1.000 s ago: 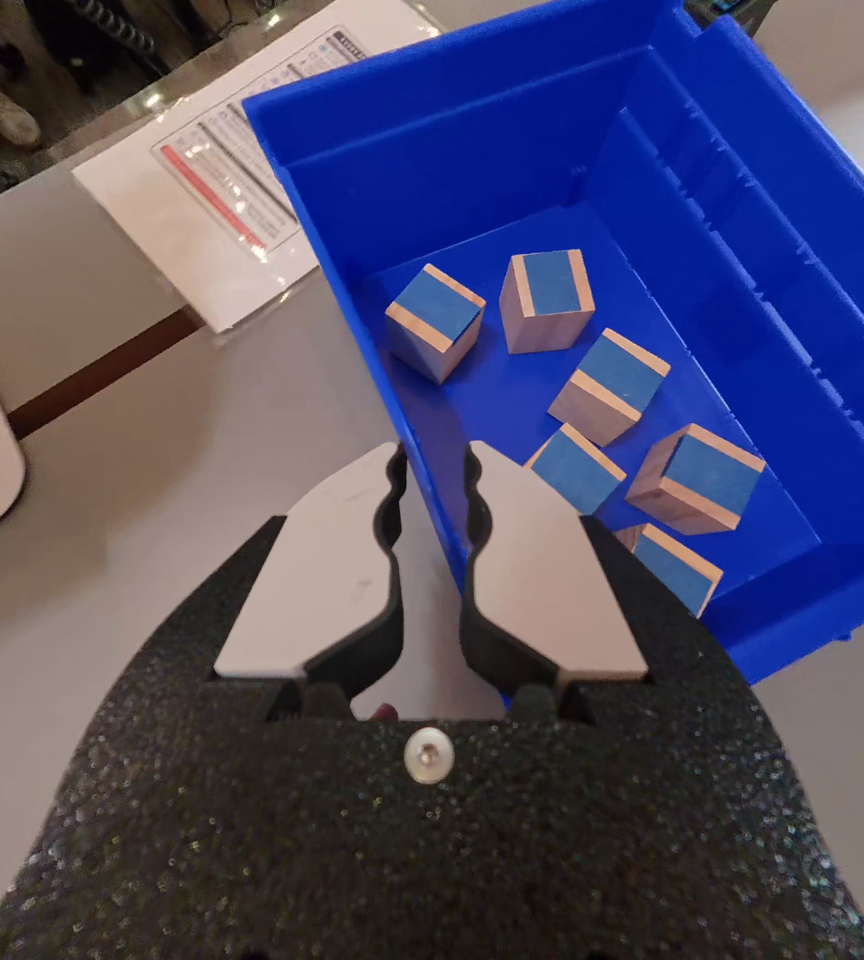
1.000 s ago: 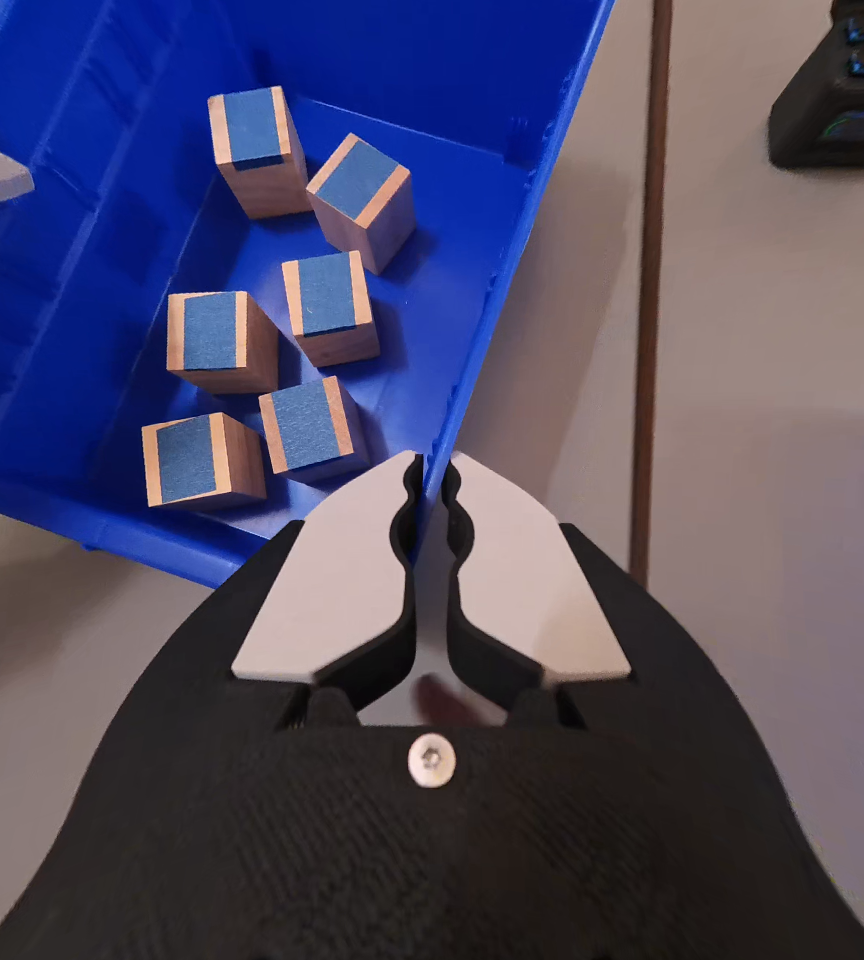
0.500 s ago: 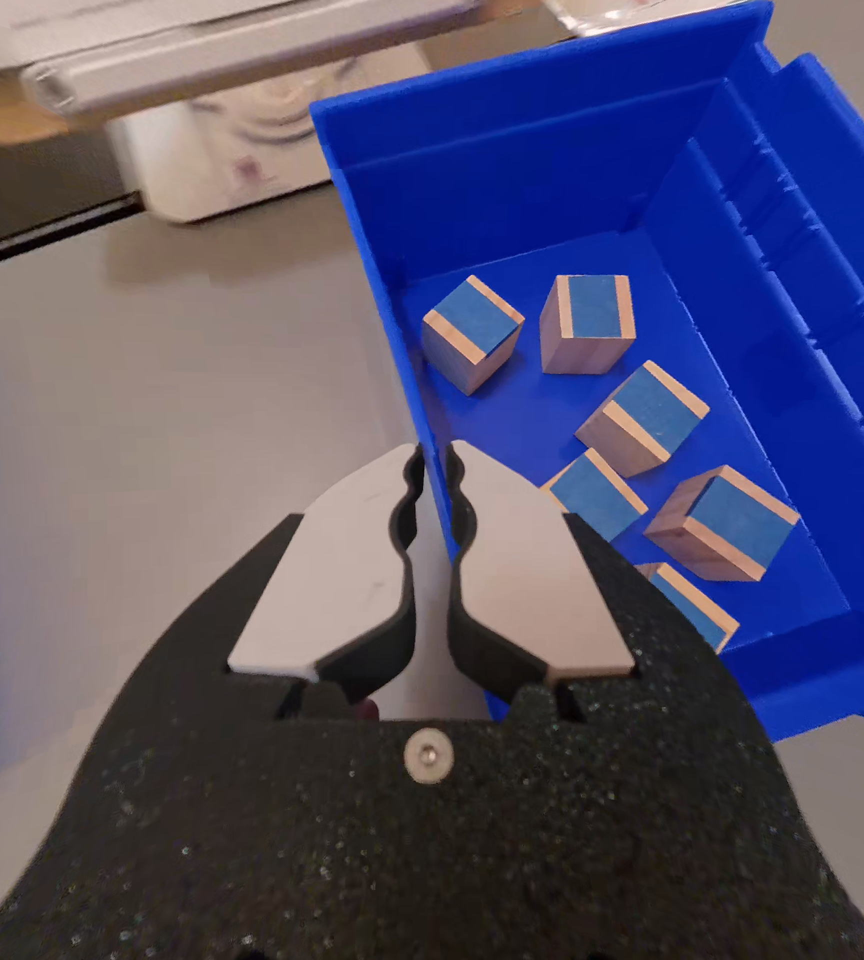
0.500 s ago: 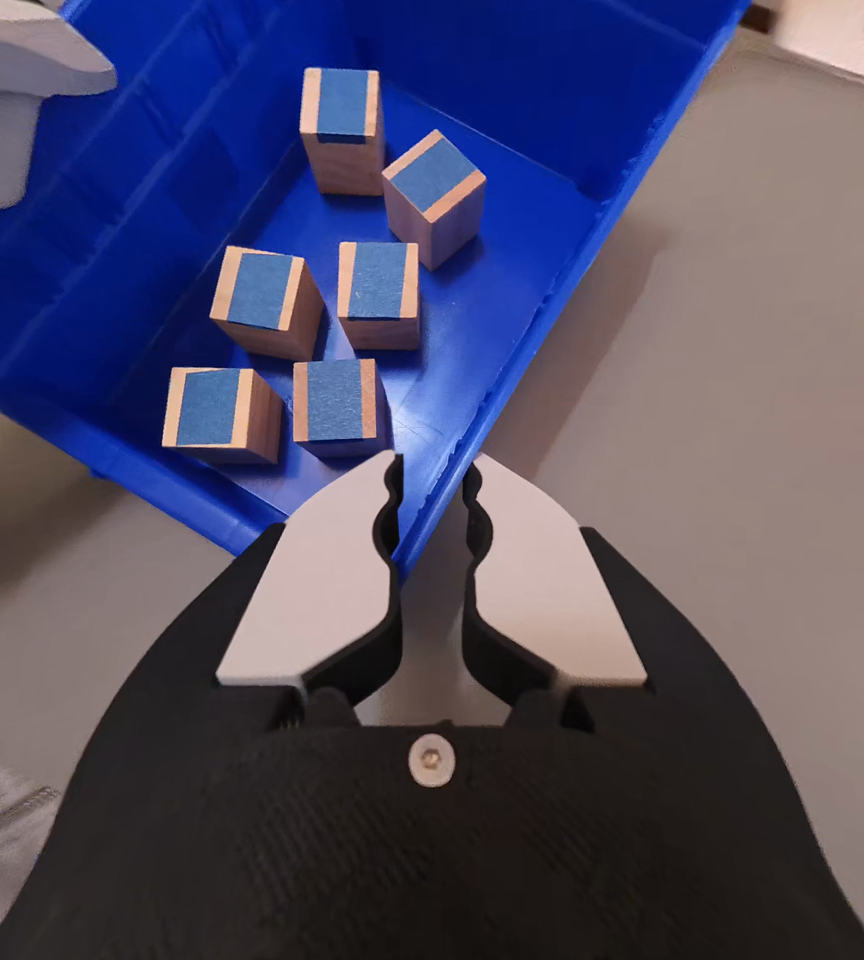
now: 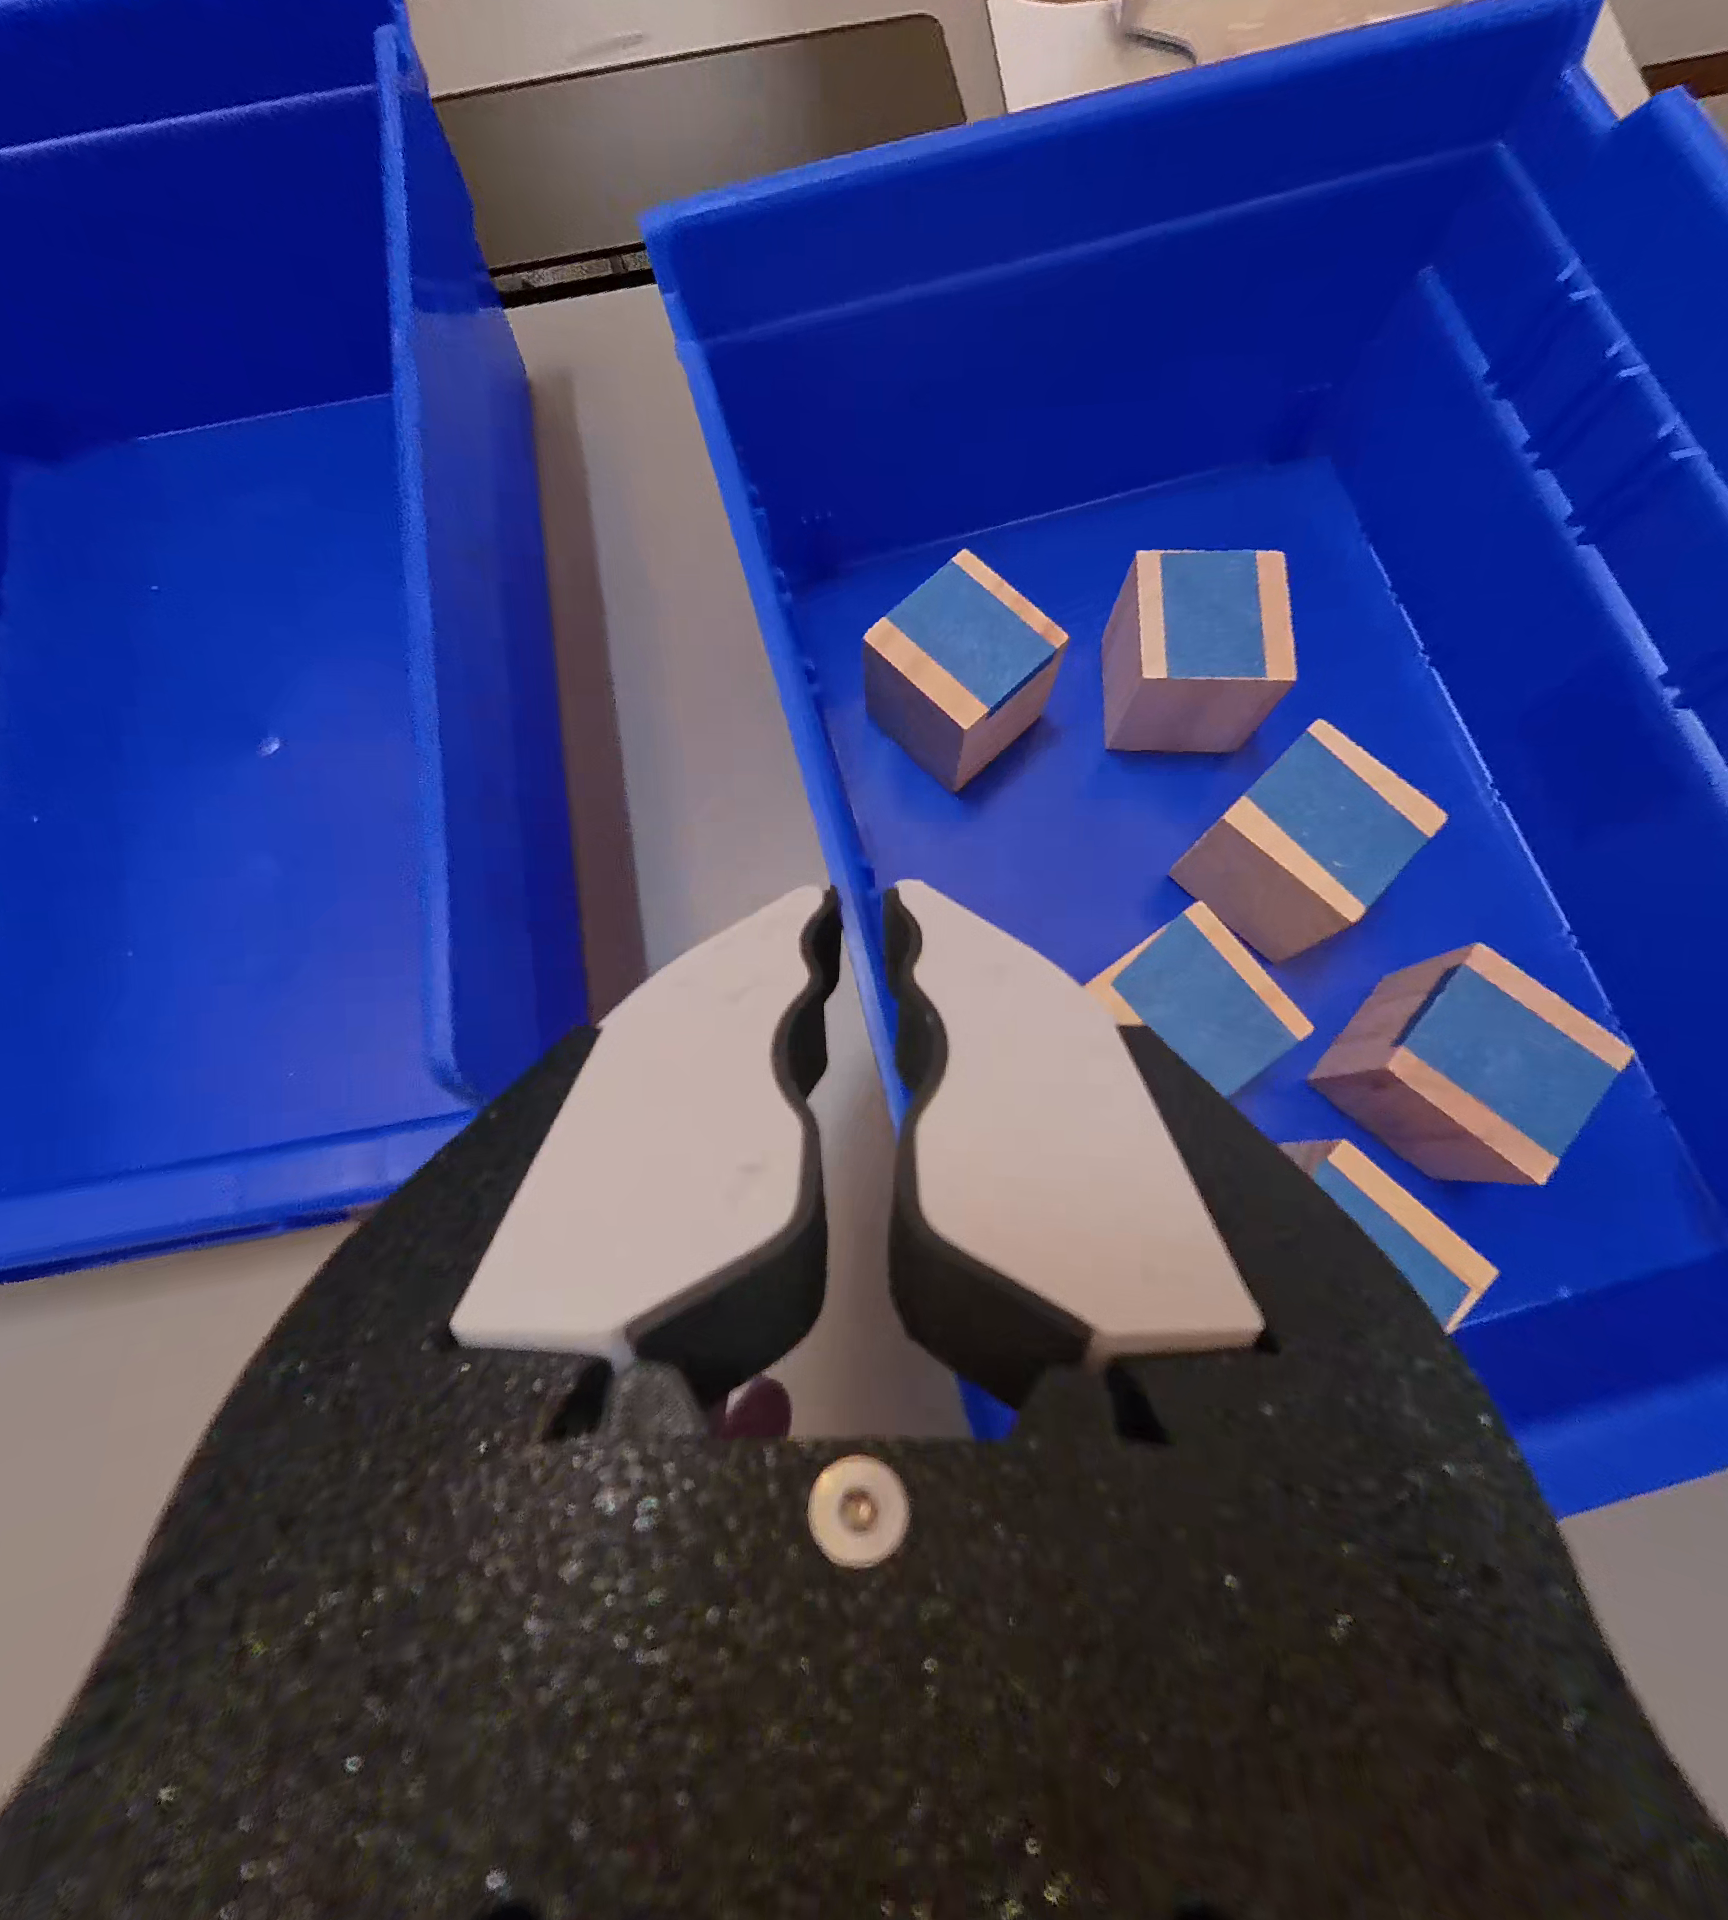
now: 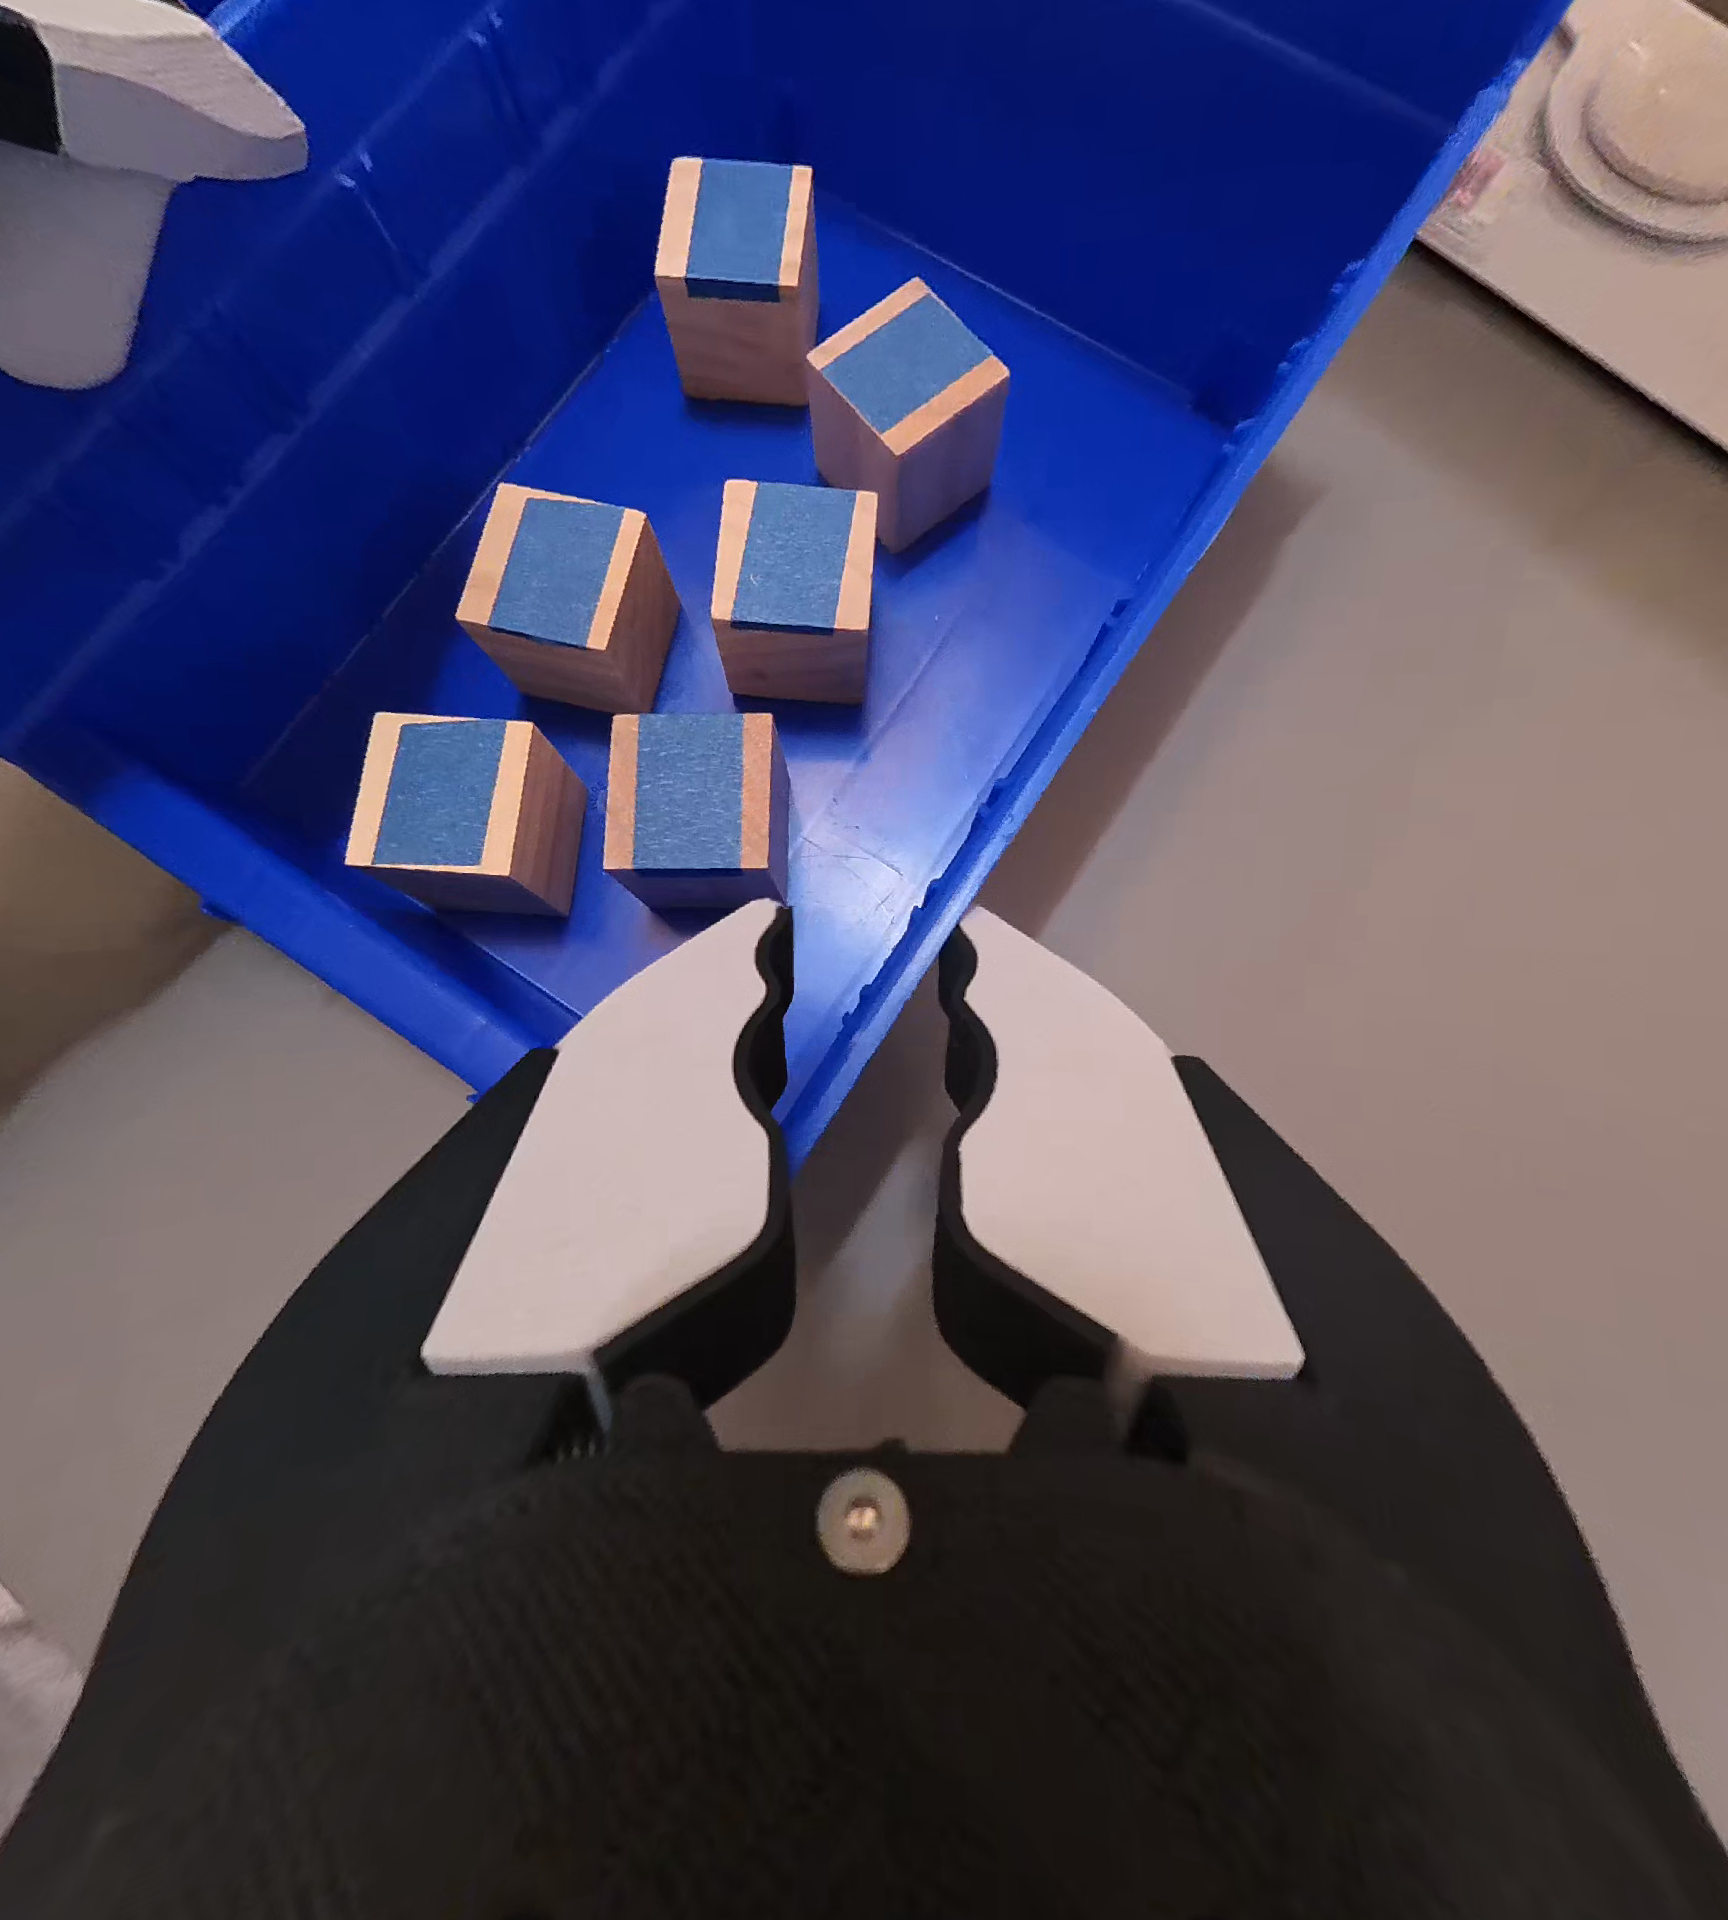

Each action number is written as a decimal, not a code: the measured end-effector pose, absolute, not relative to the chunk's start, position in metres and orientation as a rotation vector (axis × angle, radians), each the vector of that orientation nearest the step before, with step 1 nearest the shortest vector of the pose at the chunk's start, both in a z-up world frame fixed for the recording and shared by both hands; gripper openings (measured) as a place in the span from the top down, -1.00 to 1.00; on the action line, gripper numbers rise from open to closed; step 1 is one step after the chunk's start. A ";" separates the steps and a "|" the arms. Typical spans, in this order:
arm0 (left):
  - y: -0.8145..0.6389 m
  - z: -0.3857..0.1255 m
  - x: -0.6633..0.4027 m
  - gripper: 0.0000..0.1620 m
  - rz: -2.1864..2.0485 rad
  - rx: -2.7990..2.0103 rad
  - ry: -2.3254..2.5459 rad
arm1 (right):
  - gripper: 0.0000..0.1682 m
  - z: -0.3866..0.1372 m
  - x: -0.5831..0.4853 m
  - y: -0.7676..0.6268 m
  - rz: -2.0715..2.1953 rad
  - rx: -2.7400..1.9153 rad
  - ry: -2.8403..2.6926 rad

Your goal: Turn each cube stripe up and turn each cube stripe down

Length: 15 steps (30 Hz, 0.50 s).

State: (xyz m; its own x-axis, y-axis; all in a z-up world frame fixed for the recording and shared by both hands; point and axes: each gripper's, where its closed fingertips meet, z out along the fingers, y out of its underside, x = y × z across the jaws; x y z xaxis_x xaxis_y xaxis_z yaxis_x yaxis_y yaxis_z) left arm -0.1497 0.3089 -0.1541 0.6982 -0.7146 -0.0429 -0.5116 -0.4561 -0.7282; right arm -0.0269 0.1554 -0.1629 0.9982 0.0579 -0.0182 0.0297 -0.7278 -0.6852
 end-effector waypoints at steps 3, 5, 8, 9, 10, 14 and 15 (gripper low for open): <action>0.312 -0.154 -0.151 0.91 -0.366 -2.138 0.930 | 0.64 -0.163 -0.031 0.155 0.056 -2.383 -0.086; 0.313 -0.154 -0.151 0.88 -0.390 -2.114 0.937 | 0.56 -0.162 -0.033 0.153 0.079 -2.373 -0.131; 0.309 -0.141 -0.152 0.66 -0.502 -2.067 0.906 | 0.35 -0.144 -0.037 0.153 0.166 -2.323 -0.186; 0.310 -0.132 -0.155 0.59 -0.524 -2.043 0.884 | 0.34 -0.129 -0.034 0.156 0.153 -2.272 -0.205; 0.311 -0.124 -0.159 0.52 -0.538 -2.018 0.878 | 0.32 -0.112 -0.030 0.161 0.125 -2.219 -0.224; 0.333 -0.097 -0.190 0.32 -0.431 -1.960 0.953 | 0.22 -0.042 -0.035 0.203 0.056 -2.004 -0.289; 0.346 -0.091 -0.201 0.29 -0.390 -1.956 0.943 | 0.20 -0.033 -0.046 0.219 0.093 -1.980 -0.326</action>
State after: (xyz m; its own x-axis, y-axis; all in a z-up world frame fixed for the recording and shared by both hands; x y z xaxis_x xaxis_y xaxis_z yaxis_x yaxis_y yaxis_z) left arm -0.2007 0.3460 -0.0912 0.6593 -0.7459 -0.0944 -0.4616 -0.3025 -0.8339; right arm -0.0464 0.2185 -0.0329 0.9594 0.2700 0.0817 0.1857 -0.3863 -0.9035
